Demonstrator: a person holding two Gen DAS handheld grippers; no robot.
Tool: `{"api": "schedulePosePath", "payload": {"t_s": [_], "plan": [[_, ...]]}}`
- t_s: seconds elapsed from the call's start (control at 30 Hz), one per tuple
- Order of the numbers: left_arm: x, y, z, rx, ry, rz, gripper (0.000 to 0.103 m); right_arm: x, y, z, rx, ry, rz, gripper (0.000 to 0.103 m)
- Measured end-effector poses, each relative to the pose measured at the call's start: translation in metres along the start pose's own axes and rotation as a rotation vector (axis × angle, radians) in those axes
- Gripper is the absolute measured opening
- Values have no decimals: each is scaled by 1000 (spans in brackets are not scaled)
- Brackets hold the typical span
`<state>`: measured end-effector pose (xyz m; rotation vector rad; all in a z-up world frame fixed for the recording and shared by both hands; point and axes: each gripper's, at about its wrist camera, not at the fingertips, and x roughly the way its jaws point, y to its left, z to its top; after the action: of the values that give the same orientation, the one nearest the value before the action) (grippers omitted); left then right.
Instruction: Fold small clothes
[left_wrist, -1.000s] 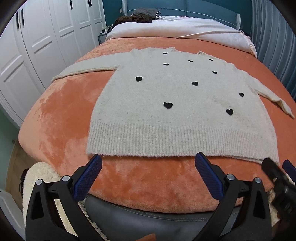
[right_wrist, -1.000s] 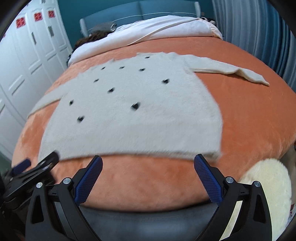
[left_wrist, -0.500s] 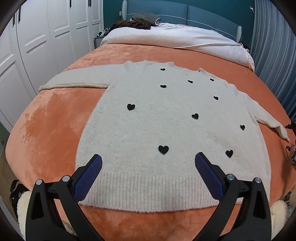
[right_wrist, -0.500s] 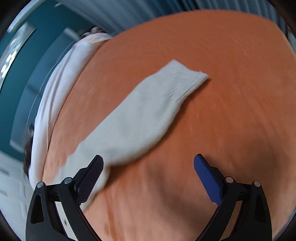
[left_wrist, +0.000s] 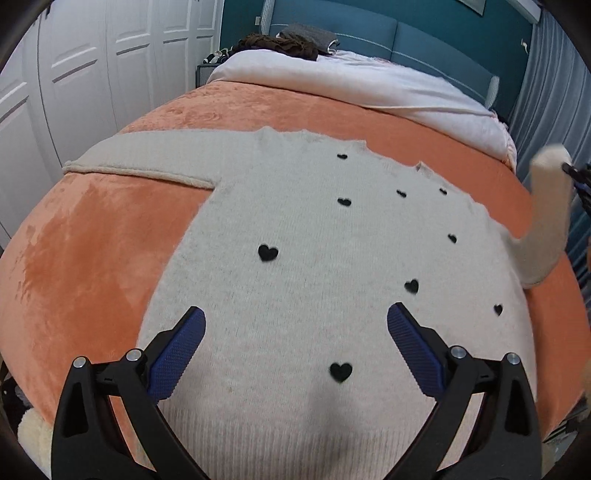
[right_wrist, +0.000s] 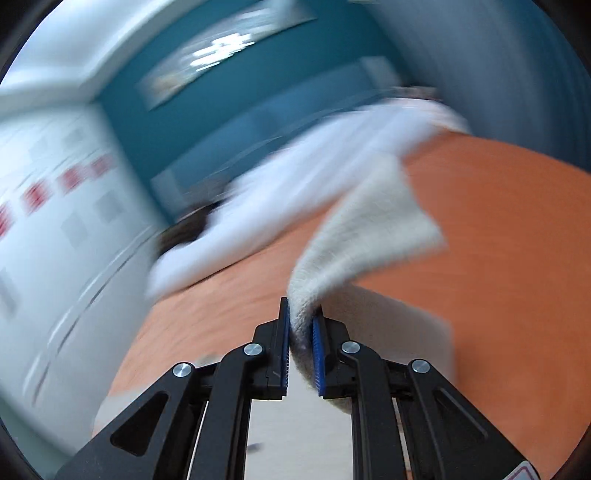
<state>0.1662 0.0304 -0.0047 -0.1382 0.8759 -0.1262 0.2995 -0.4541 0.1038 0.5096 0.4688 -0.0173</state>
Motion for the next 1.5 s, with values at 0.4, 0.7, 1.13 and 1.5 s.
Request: {"api": "schedulePosePath", "payload": {"t_s": [0.4, 0.7, 1.13, 1.5], "plan": [[97, 20, 92, -276, 118, -261, 98, 65, 58, -179, 10, 358, -3, 47], [184, -4, 96, -381, 259, -203, 90, 31, -48, -196, 340, 307, -101, 60], [152, -29, 177, -253, -50, -458, 8, 43, -20, -143, 238, -7, -130, 7], [213, -7, 108, -245, 122, -331, 10, 72, -35, -183, 262, 250, -262, 9]]}}
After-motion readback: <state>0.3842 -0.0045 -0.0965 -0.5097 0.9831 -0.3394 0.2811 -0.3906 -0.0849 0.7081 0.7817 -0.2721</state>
